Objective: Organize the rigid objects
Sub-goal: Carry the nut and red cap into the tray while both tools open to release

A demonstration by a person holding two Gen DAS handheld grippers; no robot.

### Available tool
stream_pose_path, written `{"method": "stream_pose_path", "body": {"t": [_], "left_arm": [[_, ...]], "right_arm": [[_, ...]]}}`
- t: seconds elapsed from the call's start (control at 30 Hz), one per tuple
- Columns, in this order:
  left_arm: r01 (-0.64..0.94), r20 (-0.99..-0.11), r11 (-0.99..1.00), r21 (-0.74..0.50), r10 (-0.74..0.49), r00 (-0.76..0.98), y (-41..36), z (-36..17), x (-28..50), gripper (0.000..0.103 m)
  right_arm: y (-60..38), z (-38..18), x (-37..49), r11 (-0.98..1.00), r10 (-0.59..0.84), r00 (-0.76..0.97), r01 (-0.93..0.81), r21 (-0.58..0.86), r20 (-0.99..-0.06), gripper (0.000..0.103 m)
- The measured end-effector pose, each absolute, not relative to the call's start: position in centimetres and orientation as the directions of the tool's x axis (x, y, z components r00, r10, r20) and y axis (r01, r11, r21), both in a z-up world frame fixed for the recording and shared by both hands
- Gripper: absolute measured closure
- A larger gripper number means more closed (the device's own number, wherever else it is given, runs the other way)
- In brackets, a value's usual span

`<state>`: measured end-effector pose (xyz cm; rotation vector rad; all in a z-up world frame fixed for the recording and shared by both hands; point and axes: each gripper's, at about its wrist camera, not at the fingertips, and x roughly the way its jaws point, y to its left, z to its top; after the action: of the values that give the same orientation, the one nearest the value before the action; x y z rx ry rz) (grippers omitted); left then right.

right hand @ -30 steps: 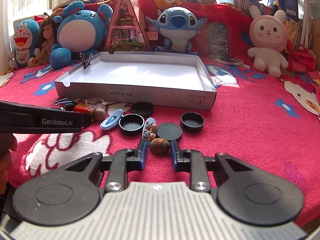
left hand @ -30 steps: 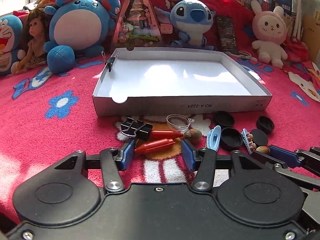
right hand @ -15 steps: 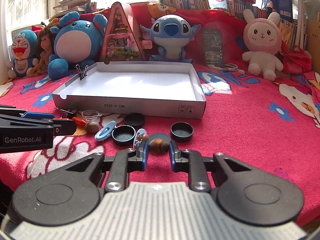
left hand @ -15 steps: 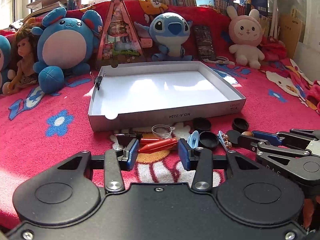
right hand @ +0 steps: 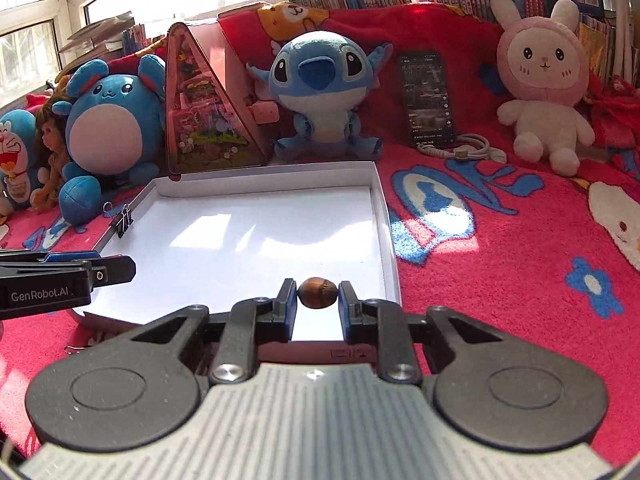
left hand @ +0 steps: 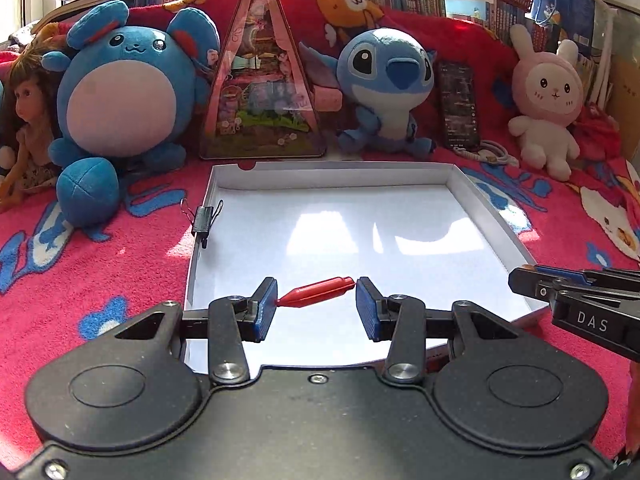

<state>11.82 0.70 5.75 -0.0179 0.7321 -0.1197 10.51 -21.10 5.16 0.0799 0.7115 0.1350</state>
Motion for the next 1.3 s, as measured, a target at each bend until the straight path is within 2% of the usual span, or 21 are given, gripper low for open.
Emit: {"method": "stream_pose_path", "body": {"t": [0.17,0.57,1.3], "left_arm": [[0.086,-0.693,0.995,-0.051,-0.097,0.715,0.5,4.3,14.2,0.062],[0.072,-0.725,0.997,-0.028,-0.070,0.685,0.2,1.9,15.0,0.062],[0.075,-0.715,0.997,0.009,-0.046,0.698,-0.3,1.2,14.6,0.061]], "right_arm": [[-20.3,3.5,13.0,0.992,0.129,0.713,-0.096,0.086,-0.689,0.077],[-20.1,1.8,14.3,0.995,0.103,0.677,-0.083,0.062,-0.729,0.077],[-19.4,1.5,14.0,0.995,0.076,0.686,-0.101,0.008,-0.723,0.076]]}}
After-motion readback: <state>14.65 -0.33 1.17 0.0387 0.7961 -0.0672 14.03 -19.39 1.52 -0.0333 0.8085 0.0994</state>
